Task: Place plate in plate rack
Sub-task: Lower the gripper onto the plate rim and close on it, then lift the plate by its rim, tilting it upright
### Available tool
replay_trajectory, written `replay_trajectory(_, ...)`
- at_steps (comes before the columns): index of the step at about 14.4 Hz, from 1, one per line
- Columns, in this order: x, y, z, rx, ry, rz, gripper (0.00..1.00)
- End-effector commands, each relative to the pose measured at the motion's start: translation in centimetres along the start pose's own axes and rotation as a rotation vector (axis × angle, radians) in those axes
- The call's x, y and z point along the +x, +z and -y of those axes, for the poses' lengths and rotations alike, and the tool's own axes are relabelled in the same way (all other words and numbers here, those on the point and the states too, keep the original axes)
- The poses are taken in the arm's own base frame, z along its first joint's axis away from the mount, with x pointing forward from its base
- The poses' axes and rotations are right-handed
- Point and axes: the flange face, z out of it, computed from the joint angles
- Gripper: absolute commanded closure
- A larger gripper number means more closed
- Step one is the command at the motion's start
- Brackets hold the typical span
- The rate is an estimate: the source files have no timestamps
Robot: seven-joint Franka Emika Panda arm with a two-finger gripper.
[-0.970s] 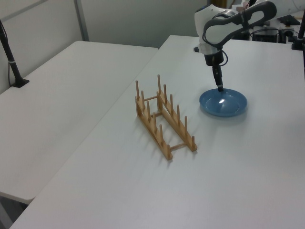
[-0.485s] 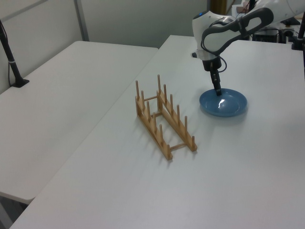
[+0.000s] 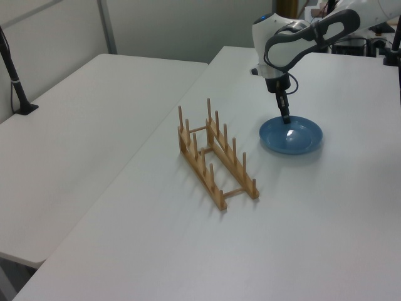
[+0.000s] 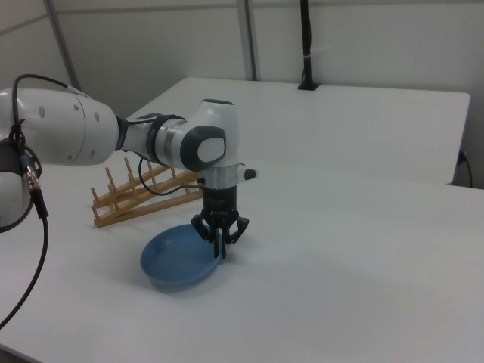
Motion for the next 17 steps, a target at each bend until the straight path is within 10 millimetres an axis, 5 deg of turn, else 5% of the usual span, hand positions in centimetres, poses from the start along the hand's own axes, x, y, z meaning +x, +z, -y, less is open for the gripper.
replay_trajectory(1,-0.1,-0.8,0.5,-0.019,-0.033,-0.018,1.00)
replay_trajectory(10,-1.7,-11.4,-0.6,-0.059,0.032,-0.214,1.00)
replay_trajectory(15,-4.9,-22.4,1.1,-0.163,0.016,-0.390,1.00)
replay_trajectory(17,-5.8,-27.6,5.4,-0.224,-0.043,-0.467,1.00)
